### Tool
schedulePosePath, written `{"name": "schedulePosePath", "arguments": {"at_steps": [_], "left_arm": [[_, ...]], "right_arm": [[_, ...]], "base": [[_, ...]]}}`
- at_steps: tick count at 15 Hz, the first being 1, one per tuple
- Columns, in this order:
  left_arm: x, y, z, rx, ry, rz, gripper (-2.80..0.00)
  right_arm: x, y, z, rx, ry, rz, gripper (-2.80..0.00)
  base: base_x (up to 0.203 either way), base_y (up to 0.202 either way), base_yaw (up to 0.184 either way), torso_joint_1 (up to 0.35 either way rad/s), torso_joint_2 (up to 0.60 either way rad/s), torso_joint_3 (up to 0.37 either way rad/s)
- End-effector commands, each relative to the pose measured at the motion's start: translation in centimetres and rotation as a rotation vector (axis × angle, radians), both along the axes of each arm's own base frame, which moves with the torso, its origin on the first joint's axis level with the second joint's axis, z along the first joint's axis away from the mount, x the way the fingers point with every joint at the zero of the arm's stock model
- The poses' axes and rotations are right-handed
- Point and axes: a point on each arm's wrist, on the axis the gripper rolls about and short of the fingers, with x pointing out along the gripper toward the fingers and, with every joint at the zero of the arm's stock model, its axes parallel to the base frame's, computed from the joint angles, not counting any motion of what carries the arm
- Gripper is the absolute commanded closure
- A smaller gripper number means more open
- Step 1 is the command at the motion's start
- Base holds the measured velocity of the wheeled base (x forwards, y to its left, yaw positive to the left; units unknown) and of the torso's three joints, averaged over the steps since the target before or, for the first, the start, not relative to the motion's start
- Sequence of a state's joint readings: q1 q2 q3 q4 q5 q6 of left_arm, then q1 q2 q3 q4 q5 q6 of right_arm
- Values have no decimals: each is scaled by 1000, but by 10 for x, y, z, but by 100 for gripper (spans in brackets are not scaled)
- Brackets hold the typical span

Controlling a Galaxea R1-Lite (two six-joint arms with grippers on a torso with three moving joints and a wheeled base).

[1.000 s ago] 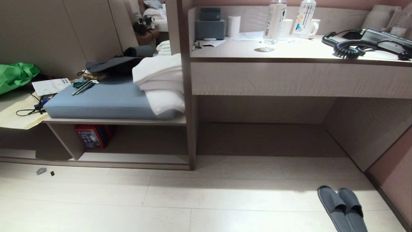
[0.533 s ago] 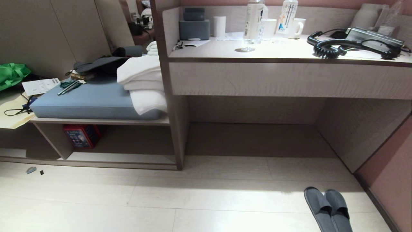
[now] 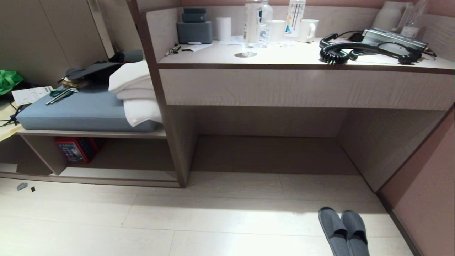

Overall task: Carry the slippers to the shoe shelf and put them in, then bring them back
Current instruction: Pick up the slippers on the floor

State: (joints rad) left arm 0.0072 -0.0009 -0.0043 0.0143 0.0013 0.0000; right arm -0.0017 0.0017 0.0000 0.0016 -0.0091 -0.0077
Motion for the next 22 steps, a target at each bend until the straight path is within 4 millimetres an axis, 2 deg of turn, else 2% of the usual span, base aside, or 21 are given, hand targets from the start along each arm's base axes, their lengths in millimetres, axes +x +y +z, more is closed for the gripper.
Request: {"name": "schedulePosePath", "arguments": {"at_steps": [1,5,22], "left_arm": [[0,0,0,0,-1,1,0],[0,0,0,-6,-1,1,0],[0,0,-1,-2,0,1,0]], "right_arm": [[0,0,0,4,0,-1,0],[0,0,0,58,-2,-12,0],[0,-1,0,63,-1,-41,0]], "base": [[0,-196,2,2,-2,3],[0,-166,1,1,3,3],[0,0,0,0,0,0]]}}
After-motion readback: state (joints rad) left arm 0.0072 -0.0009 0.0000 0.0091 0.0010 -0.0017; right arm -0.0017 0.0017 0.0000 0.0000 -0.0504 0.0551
